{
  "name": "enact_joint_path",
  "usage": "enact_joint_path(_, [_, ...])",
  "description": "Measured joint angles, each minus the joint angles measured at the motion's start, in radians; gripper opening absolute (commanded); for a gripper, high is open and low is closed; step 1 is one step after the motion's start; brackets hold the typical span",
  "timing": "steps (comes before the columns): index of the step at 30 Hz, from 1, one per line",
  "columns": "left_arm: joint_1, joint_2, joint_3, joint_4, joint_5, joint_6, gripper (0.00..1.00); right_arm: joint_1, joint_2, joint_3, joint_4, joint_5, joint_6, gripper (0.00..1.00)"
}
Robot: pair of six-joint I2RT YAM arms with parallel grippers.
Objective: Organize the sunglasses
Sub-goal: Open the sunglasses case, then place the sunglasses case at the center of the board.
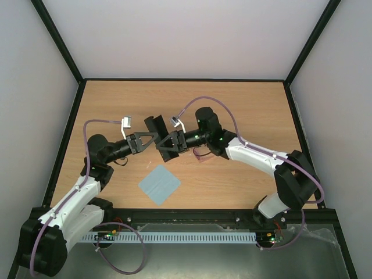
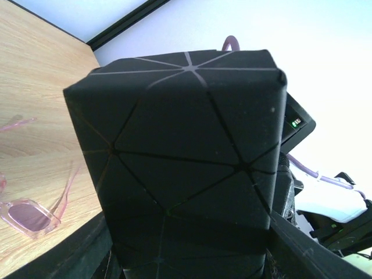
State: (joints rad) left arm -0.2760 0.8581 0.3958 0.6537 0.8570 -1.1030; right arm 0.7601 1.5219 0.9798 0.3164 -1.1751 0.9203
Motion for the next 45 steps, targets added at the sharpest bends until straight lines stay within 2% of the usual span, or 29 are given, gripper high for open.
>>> enact_joint_path(10, [0.0,0.005,0.0,-0.04,-0.002,0.019,0.4,-0.05,-0.023,0.095,-0.308,0.05,-0.246,0.75])
enact_joint_path(18, [0.0,0.014,0.0,-0.045,0.003,0.019,0.39,-0.08,-0.042,0.106,-0.402,0.061,-0.338,0.72])
enact_joint_path(26, [0.0,0.013,0.0,-0.001,0.03,-0.008,0.39,-0.143,-0.041,0.106,-0.435,0.084,-0.356,0.59])
enact_joint_path(35, [0.0,0.03,0.0,0.027,0.034,-0.022,0.39,-0.138,-0.028,0.093,-0.355,0.047,-0.298,0.5])
enact_joint_path(38, [0.0,0.054,0.0,0.061,0.034,-0.034,0.39,-0.125,-0.024,0.082,-0.324,0.037,-0.274,0.43])
enact_joint_path(40, [0.0,0.073,0.0,0.088,0.034,-0.045,0.39,-0.107,-0.015,0.08,-0.312,0.034,-0.265,0.34])
enact_joint_path(42, [0.0,0.092,-0.001,0.116,0.034,-0.056,0.43,-0.086,-0.004,0.08,-0.311,0.033,-0.264,0.25])
enact_joint_path(45, [0.0,0.107,-0.001,0.133,0.033,-0.064,0.59,-0.067,0.009,0.082,-0.328,0.054,-0.284,0.17])
